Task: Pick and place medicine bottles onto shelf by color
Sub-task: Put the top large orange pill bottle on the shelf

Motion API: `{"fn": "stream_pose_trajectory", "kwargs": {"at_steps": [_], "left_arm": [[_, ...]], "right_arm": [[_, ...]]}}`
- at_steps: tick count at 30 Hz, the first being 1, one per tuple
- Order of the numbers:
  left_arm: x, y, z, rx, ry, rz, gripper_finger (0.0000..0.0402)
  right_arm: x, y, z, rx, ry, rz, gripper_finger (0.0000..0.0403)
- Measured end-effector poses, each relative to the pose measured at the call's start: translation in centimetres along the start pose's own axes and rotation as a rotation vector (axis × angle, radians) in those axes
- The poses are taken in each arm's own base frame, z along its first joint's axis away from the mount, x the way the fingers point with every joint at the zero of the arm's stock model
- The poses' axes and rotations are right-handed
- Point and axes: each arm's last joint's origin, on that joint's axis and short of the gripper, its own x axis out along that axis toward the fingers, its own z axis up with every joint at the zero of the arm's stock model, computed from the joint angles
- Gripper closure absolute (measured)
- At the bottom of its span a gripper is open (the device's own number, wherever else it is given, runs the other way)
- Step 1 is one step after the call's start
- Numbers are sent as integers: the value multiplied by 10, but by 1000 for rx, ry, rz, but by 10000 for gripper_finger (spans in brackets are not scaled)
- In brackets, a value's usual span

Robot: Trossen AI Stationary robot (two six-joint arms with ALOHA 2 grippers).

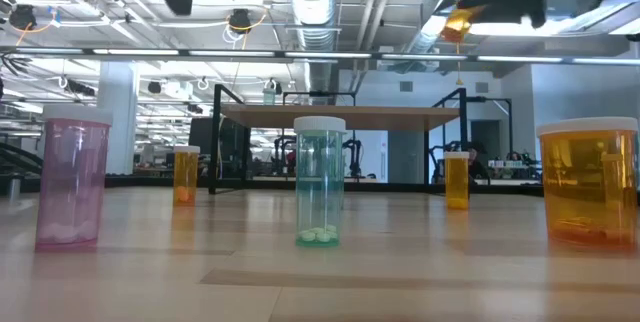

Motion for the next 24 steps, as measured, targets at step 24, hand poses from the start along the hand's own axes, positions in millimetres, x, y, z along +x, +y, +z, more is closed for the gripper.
{"fn": "stream_pose_trajectory", "kwargs": {"at_steps": [24], "left_arm": [[-2,9,-14,42,112,265,178]], "right_arm": [[181,49,38,-192,122,187,184]]}}
